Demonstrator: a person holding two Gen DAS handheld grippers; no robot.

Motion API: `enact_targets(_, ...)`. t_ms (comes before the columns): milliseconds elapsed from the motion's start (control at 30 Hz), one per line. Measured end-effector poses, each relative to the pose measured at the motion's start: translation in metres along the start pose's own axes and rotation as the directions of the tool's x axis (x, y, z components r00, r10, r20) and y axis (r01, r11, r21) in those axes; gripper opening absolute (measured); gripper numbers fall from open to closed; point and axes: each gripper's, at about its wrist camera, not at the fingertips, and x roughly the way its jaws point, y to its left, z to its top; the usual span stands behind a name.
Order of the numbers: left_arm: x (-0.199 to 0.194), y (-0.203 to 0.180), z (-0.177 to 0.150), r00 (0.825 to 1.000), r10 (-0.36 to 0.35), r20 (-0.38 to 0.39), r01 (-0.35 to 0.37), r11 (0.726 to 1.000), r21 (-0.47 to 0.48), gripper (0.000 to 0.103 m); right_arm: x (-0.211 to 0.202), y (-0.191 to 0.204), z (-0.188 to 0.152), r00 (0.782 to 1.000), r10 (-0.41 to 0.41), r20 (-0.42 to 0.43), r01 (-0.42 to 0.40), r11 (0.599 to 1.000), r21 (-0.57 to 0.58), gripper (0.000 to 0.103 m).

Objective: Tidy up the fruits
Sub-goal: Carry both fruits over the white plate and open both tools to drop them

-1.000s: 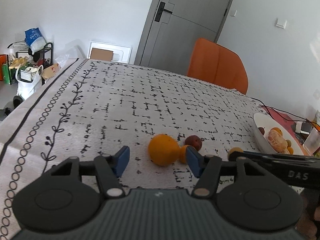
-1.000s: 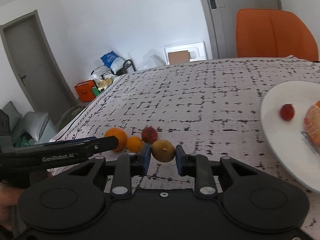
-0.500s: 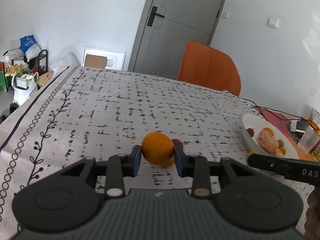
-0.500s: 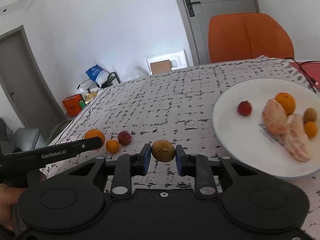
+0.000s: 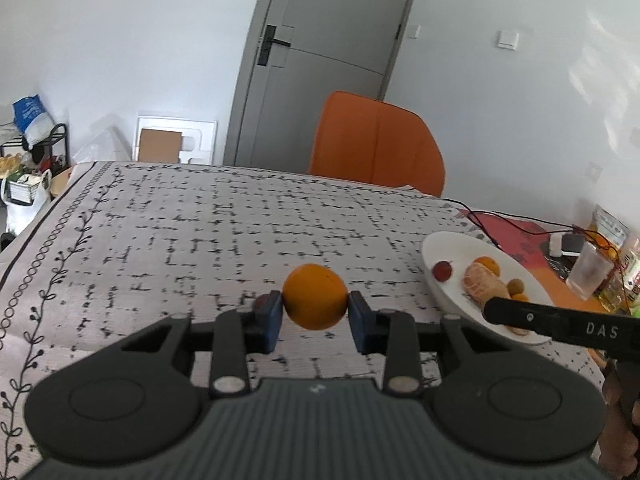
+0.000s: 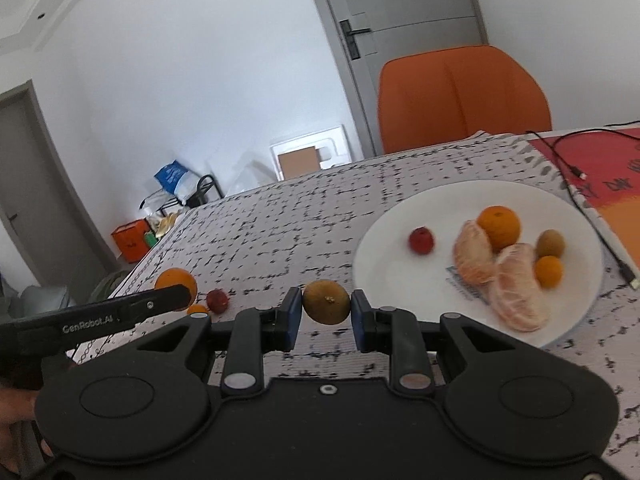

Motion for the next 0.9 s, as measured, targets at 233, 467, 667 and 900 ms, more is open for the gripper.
enact_targets(233,0.001,-0.022,0.002,1.0,-0.024,0.004,0.024,0.999,0.037,0.034,-0.012,-0.019,-0.002,0.999,-0.029,0.022,0.028,0.999,0.016,0.025)
enact_targets(467,0.007,-0.04,0.004,0.999,-0.045,0.007,0.044,0.997,0.063,0.034,-0.021,-0.046,-0.01,0.997,-0.077,0.024,0.076,0.996,0.054,0.025)
enact_targets(667,0.014,-0.054,0.004,0.998,-0.066,-0.004,0.066,0.994,0.086,0.034,-0.024,-0.064,-0.015,0.995,-0.099,0.024,0.097,0.991,0.088,0.025)
enact_targets(900,0.023,-0.071,0.002,0.995,-0.096,-0.02,0.098,0.989,0.114,0.034,-0.022,-0.068,-0.016,0.992,-0.118,0.035,0.115,0.99,0.086,0.034)
